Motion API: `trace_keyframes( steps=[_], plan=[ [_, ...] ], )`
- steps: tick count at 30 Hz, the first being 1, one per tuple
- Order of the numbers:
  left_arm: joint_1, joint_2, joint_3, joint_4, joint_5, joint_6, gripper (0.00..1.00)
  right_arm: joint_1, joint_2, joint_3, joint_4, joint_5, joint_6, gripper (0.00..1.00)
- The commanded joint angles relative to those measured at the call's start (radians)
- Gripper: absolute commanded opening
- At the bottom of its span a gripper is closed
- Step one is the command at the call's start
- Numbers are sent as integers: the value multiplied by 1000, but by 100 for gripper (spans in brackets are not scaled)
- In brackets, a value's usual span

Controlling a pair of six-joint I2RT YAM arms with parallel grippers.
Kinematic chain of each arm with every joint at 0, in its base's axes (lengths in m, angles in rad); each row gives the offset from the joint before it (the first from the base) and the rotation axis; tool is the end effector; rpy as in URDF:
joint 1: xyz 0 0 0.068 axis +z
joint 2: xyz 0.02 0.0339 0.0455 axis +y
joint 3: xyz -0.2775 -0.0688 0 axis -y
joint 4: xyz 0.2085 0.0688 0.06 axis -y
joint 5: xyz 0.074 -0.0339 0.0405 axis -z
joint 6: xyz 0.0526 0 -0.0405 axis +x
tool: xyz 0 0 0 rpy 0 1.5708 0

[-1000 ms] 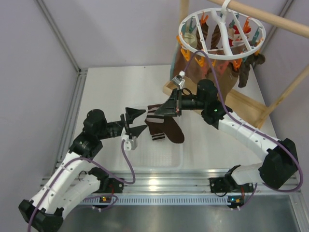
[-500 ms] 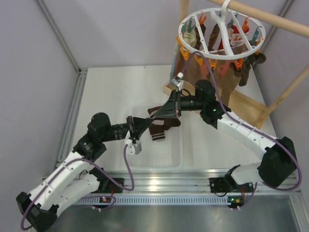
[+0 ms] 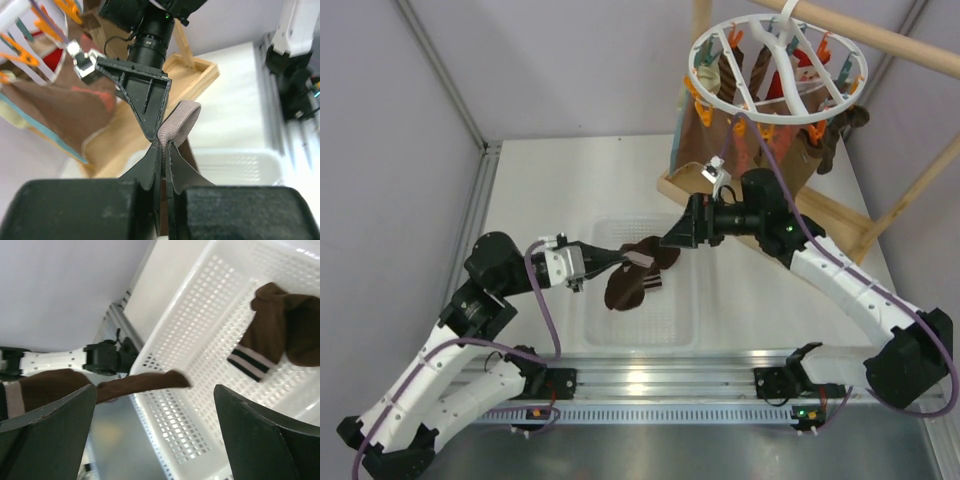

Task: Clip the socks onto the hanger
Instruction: Place the sock in the bin.

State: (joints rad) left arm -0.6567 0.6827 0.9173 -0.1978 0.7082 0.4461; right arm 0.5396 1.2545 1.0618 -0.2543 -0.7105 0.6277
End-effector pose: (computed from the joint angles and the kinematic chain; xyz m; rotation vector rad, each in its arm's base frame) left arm 0.0642 -0.0927 0.3996 1.2597 0.9639 -0.7059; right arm 0.1990 0.1592 0.3470 -0.4080 2.1751 1.4148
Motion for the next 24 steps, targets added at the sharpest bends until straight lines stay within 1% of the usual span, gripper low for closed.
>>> trace_keyframes(
  steps=[1, 3, 5, 6, 8, 9, 10, 11, 12, 13, 15, 16, 18, 19, 21, 22, 24],
  plan=[
    [-3, 58, 32, -31, -74, -387, 0, -4, -90, 6, -82, 114, -213, 100],
    [-1, 98, 43, -31, -114, -502, 0, -6, -125, -14, -86, 152, -247, 100],
    [5, 175, 55, -46, -148, -588, 0, -6, -148, -25, -100, 175, -302, 100],
    [11, 231, 63, -64, -174, -607, 0, -7, -153, -26, -109, 198, -334, 100],
    [40, 299, 66, -86, -187, -636, 0, -6, -164, -25, -143, 209, -365, 100],
    [58, 363, 65, -91, -185, -648, 0, -6, -167, -23, -157, 215, -393, 100],
    [107, 395, 61, -81, -176, -662, 1, -7, -171, -23, -181, 218, -413, 100],
    [135, 428, 60, -77, -168, -690, 5, -7, -191, -29, -189, 232, -428, 100],
    [194, 486, 60, -43, -156, -705, 19, -7, -205, -39, -191, 271, -436, 100],
    [219, 514, 64, -29, -147, -714, 26, -7, -223, -49, -191, 290, -444, 100],
    [264, 578, 113, -26, -122, -684, 37, -9, -280, -77, -192, 325, -480, 100],
    [269, 586, 133, -20, -119, -670, 44, -9, -302, -97, -188, 333, -493, 100],
    [272, 598, 179, 1, -105, -644, 54, -9, -369, -121, -166, 347, -517, 100],
    [272, 595, 189, 41, -75, -638, 59, -9, -394, -146, -155, 350, -522, 100],
    [270, 584, 195, 93, -55, -641, 60, -9, -461, -167, -116, 347, -539, 100],
    [270, 580, 195, 118, -46, -644, 63, -9, -478, -177, -105, 356, -539, 100],
    [263, 578, 190, 222, -21, -658, 66, -9, -513, -184, -89, 379, -549, 100]
  ],
)
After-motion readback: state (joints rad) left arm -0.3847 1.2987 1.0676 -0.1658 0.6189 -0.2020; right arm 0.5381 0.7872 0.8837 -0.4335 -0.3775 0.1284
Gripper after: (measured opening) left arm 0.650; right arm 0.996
